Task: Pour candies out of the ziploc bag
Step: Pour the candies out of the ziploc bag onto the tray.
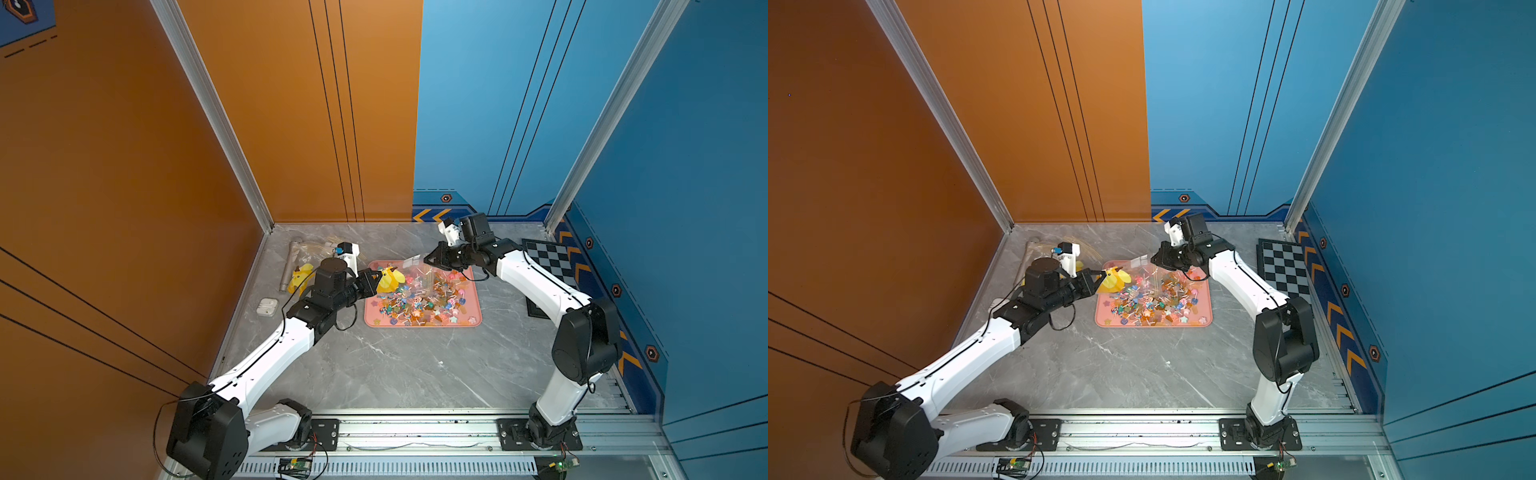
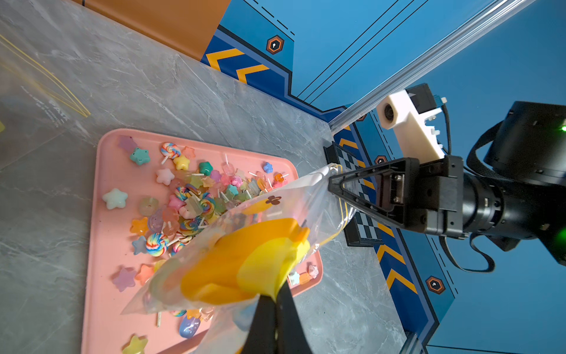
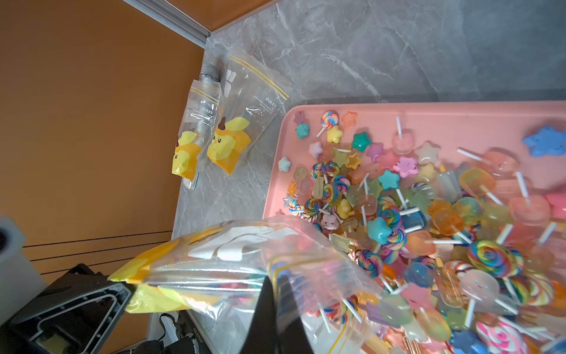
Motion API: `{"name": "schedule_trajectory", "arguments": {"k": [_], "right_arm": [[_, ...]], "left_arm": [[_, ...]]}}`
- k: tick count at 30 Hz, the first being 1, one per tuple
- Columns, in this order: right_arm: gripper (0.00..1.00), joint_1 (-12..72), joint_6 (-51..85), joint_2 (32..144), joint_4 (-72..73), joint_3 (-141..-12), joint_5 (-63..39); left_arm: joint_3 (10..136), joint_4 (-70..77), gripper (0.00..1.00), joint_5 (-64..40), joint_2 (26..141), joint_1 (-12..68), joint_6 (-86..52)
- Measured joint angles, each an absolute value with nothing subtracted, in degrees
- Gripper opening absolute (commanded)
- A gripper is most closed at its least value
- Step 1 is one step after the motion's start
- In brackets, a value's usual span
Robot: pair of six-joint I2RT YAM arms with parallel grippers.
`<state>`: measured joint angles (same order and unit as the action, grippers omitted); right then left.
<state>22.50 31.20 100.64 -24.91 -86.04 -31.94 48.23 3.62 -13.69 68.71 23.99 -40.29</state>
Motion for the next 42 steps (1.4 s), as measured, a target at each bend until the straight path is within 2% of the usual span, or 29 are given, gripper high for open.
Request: {"name": "schedule_trajectory", "arguments": {"k": [16,24,42], "right_arm": [[0.00,19.1,29.9,96.0,-24.5,-80.7,-33.7],[0.00,16.8,29.8,92.3,-23.6,-77.6,-33.7],[0.00,14.1,29.3,90.9,-22.5,-71.8,-35.0]], "left_arm": [[49.5,5.0,0.00,-13.7,70.7,27.2,-40.3],[54.6,5.2,0.00,-13.5,74.3,28.9,-39.8],[55.1,4.8,0.00,-12.9,76.8,31.9,-38.9]]}}
